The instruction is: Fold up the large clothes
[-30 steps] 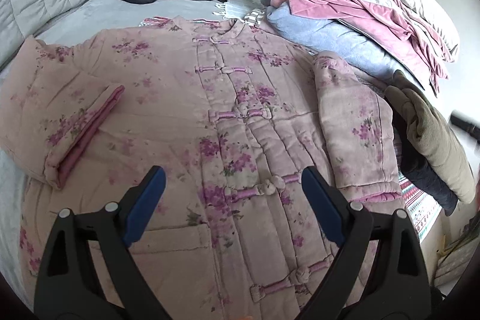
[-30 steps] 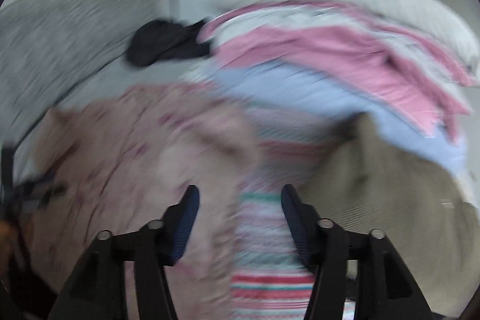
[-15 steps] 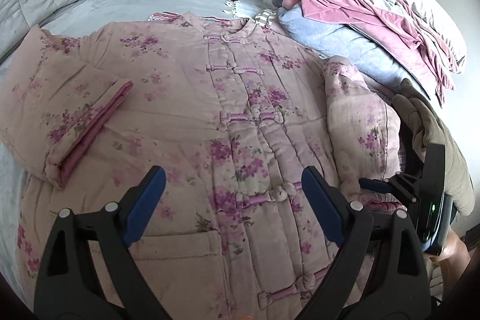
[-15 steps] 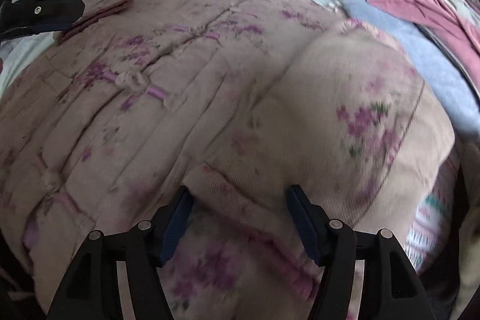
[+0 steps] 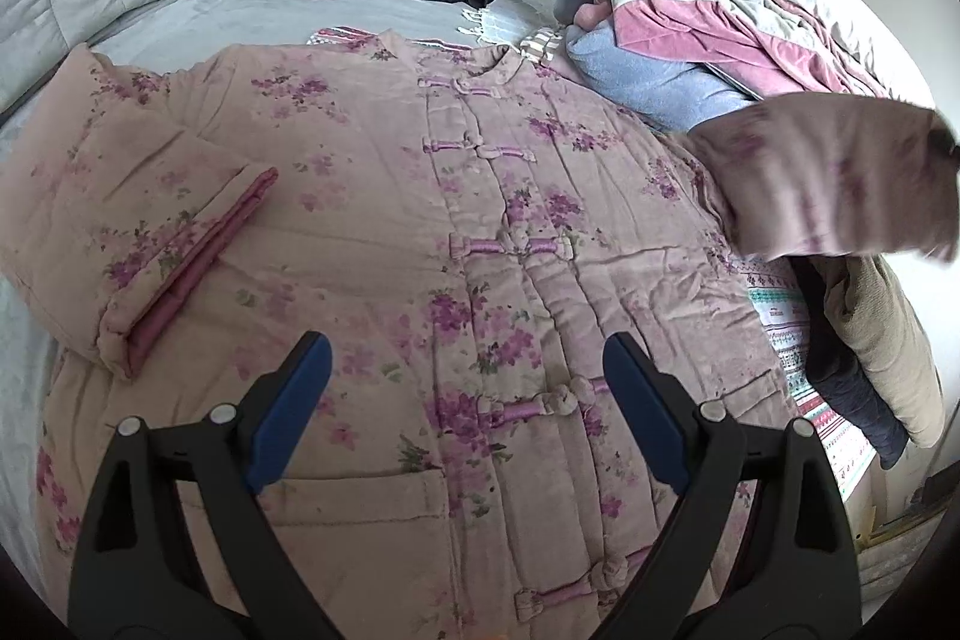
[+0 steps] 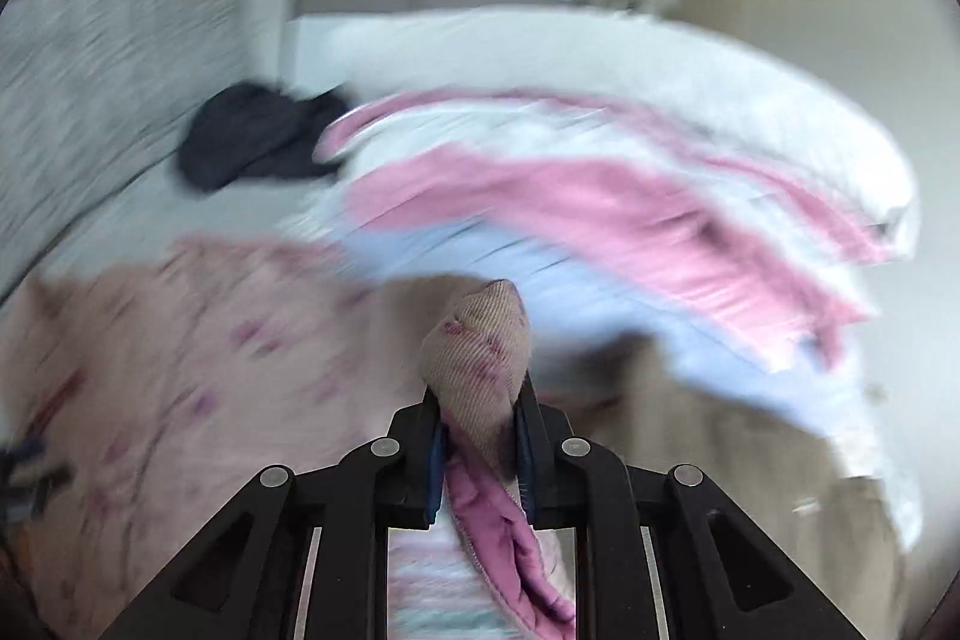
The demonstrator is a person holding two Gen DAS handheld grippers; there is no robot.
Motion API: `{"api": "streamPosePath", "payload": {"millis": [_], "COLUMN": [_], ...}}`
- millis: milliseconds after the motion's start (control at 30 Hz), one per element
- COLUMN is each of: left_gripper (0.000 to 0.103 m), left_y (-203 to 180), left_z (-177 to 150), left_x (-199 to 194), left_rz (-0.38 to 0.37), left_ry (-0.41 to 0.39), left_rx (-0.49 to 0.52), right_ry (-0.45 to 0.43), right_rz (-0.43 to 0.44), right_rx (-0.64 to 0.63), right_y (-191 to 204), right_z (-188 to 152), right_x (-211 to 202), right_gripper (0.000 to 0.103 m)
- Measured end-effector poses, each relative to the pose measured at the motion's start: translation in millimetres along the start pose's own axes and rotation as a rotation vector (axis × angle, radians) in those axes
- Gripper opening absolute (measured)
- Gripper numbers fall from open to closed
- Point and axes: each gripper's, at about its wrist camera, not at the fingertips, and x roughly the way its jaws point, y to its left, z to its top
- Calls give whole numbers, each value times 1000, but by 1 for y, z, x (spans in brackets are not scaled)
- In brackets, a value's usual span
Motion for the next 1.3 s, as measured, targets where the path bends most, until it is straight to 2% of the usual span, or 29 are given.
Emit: {"api": "streamPosePath", "payload": {"millis": [133, 333, 533, 700, 833, 900, 933, 967, 1033, 1100, 1200, 1300], "left_gripper": [92, 92, 92, 92, 92, 92, 92, 92, 92, 92, 92, 92], "left_y": [-1, 4, 21, 38, 48, 51, 52, 54, 57, 61, 69, 80], "left_z": [-1, 2, 6, 10, 14, 15, 16, 16, 17, 18, 19, 19], "left_x": [4, 10, 16, 23, 29, 30, 31, 31, 29, 26, 23, 21], "left_rz": [15, 36, 83, 113, 100, 106, 113, 118, 125, 126, 137, 172], "left_ry": [3, -1, -6, -2, 14, 17, 19, 18, 14, 10, 22, 17], "left_rx": [17, 13, 6, -14, -49, -56, -57, -59, -67, -72, -75, -95], "right_ry": [22, 100, 140, 164, 296, 394, 417, 410, 360, 279, 191, 152], "right_rz": [-160, -347, -416, -482, -536, -534, -531, -540, -556, -504, -416, -330], "right_rx": [81, 90, 168, 150, 135, 150, 161, 167, 174, 215, 280, 316], "right_y": [-58, -111, -159, -176, -177, -179, -179, -179, -176, -174, -165, -140], "right_z": [20, 4, -9, -14, -52, -78, -84, -85, -78, -68, -57, -54], "right_x": [26, 105, 162, 210, 265, 288, 292, 289, 273, 244, 201, 164], "right_gripper": [18, 18, 18, 18, 20, 27, 28, 34, 45, 67, 73, 75]}}
